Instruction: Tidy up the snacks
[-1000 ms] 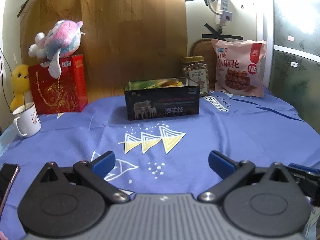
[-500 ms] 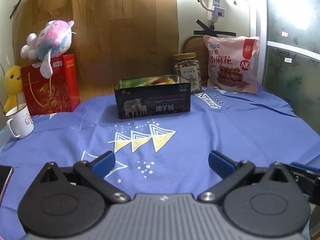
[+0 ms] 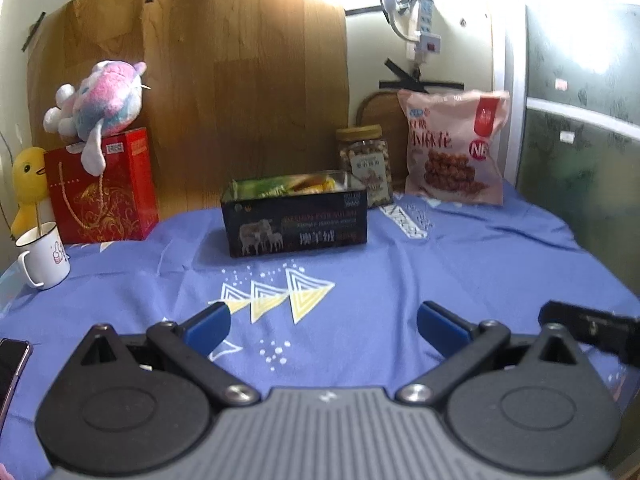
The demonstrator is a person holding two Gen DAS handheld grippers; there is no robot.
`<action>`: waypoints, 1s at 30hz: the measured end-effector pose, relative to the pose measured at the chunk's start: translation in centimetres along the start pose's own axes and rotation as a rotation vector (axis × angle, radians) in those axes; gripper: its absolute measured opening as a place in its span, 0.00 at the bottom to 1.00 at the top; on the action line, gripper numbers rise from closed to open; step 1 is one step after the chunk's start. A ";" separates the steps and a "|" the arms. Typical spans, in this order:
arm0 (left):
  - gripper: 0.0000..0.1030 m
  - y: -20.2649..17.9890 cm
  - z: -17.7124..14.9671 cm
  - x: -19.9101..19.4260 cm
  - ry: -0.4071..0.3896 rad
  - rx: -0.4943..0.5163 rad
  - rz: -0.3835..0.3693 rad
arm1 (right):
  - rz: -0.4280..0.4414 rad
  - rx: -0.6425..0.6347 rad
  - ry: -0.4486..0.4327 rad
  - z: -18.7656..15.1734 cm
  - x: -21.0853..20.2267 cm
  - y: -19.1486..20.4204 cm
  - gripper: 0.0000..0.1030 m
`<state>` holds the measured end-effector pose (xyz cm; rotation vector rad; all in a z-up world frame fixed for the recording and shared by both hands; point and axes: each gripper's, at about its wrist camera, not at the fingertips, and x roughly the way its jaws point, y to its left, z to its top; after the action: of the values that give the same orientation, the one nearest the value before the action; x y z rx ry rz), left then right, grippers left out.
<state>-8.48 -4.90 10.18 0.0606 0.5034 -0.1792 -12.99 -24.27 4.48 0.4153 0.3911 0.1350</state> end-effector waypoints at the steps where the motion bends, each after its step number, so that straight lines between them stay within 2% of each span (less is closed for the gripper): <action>1: 1.00 0.1 0.0 -0.1 -0.003 -0.001 0.009 | 0.002 0.003 -0.001 0.4 0.1 -0.2 0.76; 10: 1.00 2.5 -0.1 1.1 0.050 -0.053 0.064 | 0.010 -0.070 0.095 1.5 3.0 0.8 0.77; 17: 1.00 3.6 -0.6 2.5 0.061 -0.047 0.106 | -0.010 -0.088 0.119 1.1 4.0 1.2 0.89; 26: 1.00 2.3 -0.3 3.2 0.037 0.000 0.177 | -0.042 -0.128 0.041 2.0 2.8 1.0 0.94; 30: 1.00 1.8 -0.3 3.4 0.062 0.001 0.147 | -0.056 -0.126 0.038 2.0 2.7 0.6 0.94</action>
<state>-5.36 -3.67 8.29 0.1044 0.5589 -0.0337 -9.81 -23.91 5.48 0.2776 0.4286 0.1122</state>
